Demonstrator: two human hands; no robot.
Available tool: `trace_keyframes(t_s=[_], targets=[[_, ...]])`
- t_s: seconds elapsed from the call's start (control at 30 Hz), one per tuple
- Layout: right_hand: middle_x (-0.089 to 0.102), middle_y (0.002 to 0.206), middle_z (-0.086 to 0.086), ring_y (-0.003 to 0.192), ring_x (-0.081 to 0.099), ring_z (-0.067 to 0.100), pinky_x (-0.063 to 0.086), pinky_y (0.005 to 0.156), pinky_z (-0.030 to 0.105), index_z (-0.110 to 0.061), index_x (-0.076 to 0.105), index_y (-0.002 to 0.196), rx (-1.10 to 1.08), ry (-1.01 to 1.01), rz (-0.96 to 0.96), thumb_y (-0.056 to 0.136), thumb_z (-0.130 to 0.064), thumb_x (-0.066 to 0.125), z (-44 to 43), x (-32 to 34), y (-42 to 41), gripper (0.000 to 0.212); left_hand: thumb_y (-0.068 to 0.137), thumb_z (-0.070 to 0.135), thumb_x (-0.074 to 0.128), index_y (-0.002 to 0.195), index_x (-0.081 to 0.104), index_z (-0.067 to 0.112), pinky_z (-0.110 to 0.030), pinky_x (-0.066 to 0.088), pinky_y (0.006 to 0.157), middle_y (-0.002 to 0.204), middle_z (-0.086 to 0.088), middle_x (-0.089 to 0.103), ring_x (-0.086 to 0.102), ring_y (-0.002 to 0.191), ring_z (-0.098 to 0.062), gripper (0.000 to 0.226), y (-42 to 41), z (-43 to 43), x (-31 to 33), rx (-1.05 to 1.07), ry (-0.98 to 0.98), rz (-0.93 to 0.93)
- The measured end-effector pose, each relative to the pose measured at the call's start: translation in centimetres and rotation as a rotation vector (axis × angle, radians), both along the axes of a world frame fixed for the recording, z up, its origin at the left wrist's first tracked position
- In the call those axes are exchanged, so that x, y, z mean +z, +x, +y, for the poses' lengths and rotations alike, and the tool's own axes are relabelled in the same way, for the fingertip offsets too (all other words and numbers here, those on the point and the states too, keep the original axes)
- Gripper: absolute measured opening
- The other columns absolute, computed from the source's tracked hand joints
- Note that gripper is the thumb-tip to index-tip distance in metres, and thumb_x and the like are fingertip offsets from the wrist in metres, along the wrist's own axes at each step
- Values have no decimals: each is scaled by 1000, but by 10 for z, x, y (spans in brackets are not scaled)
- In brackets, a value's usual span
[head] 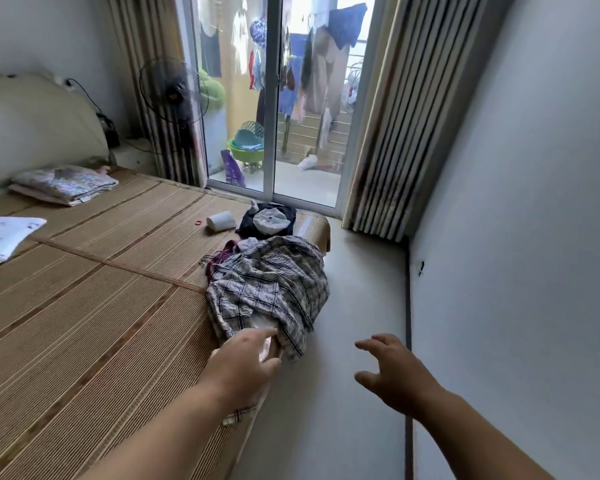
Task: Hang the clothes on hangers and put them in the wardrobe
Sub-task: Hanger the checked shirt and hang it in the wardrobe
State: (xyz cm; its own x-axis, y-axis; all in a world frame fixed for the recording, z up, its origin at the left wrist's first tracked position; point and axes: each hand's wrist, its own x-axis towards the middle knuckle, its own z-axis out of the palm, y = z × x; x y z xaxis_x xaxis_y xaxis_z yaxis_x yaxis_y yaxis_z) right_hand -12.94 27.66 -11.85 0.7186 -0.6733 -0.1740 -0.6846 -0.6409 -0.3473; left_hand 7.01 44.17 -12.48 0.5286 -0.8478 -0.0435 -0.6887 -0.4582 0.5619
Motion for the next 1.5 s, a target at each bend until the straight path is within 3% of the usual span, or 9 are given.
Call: trace_keyframes(t_s=[0.2, 0.3, 0.67, 0.83, 0.97, 1.07, 1.17, 1.33, 1.5], targets=[[36, 142, -4, 126, 44, 15, 36, 107, 37, -35, 42, 137, 73, 34, -41, 83, -42, 63, -88, -11, 107, 59, 87, 39, 57, 137, 42, 32, -25, 49, 90, 136, 10, 50, 57, 105, -7, 53, 90, -88, -14, 24, -10, -9], [37, 141, -6, 124, 45, 15, 36, 107, 36, -37, 43, 136, 114, 60, -52, 82, -43, 64, -140, -10, 178, 59, 88, 38, 57, 138, 40, 32, -27, 45, 98, 140, 10, 47, 49, 118, -5, 53, 148, -139, -14, 37, 7, -16], [40, 140, -5, 121, 48, 14, 40, 104, 31, -35, 47, 135, 225, 133, -78, 80, -42, 66, -315, -18, 355, 58, 86, 40, 53, 136, 42, 36, -35, 43, 100, 138, 9, 47, 48, 119, -8, 52, 296, -291, -16, 156, 97, -24], [40, 140, -4, 116, 49, 13, 43, 100, 28, -34, 45, 136, 415, 134, -31, 82, -41, 67, -412, -39, 434, 58, 86, 39, 52, 135, 42, 36, -30, 47, 94, 139, 8, 47, 48, 117, -8, 51, 338, -367, -47, 312, 105, 11], [42, 137, 0, 110, 49, 12, 42, 95, 24, -36, 45, 135, 636, 101, 78, 84, -38, 66, -482, -39, 499, 55, 86, 39, 51, 137, 40, 36, -39, 42, 101, 143, 3, 44, 44, 126, -16, 53, 360, -421, -66, 485, 151, 102], [40, 140, 3, 116, 51, 17, 43, 98, 26, -31, 43, 137, 754, 74, 128, 84, -37, 66, -511, -38, 544, 59, 87, 38, 53, 138, 40, 33, -38, 45, 97, 144, -1, 42, 52, 119, -21, 53, 370, -442, -77, 620, 129, 158], [40, 140, 4, 118, 50, 19, 43, 102, 31, -30, 43, 137, 848, 83, 162, 83, -39, 67, -516, -48, 586, 60, 86, 39, 53, 137, 40, 36, -25, 44, 80, 139, 0, 46, 54, 96, -9, 52, 374, -441, -89, 738, 117, 214], [40, 142, 6, 124, 47, 23, 42, 104, 35, -32, 42, 139, 979, 83, 235, 84, -39, 62, -502, -91, 634, 59, 86, 37, 55, 138, 40, 38, -30, 47, 94, 144, 1, 41, 52, 117, -16, 54, 396, -421, -123, 943, 115, 307], [39, 143, 3, 121, 50, 20, 44, 99, 30, -34, 35, 142, 985, 98, 309, 83, -39, 62, -501, -153, 686, 65, 85, 37, 55, 139, 39, 40, -24, 47, 82, 145, 2, 40, 57, 101, -9, 57, 437, -418, -175, 995, 171, 357]])
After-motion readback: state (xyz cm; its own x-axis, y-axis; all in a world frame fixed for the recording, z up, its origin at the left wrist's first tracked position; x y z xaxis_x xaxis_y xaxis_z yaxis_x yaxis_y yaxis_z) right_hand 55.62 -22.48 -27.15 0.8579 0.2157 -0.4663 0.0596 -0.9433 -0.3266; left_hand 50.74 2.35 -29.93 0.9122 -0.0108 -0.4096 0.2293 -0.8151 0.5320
